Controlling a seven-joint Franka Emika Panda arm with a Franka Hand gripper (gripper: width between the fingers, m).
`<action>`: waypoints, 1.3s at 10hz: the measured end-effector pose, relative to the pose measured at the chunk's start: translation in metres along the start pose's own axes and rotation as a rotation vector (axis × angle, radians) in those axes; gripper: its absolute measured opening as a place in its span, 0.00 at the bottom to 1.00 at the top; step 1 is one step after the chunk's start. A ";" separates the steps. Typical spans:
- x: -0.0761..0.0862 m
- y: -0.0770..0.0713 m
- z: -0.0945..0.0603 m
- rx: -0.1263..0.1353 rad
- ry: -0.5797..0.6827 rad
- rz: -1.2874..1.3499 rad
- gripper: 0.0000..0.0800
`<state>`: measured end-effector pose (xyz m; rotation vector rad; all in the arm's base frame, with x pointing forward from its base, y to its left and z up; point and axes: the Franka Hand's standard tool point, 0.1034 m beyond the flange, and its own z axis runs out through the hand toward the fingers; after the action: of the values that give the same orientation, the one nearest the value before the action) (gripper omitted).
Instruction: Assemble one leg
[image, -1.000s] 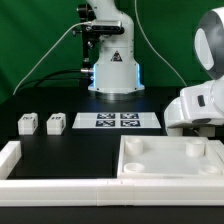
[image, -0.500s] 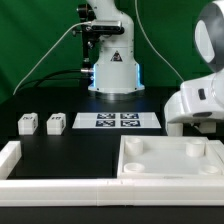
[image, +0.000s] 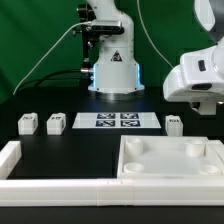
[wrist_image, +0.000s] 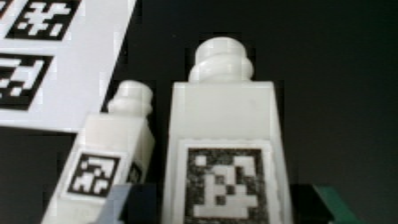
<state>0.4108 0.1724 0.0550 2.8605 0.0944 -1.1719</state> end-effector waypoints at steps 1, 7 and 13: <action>-0.001 0.000 0.002 -0.001 -0.006 0.000 0.37; 0.002 0.023 -0.033 0.043 0.574 -0.059 0.37; -0.004 0.032 -0.047 0.054 0.779 -0.085 0.37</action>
Offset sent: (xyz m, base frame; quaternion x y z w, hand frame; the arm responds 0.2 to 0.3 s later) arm 0.0109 -0.0264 0.0083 -0.0184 0.2894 -0.0580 0.9553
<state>0.4433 0.1434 0.0916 3.1929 0.2105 -0.0024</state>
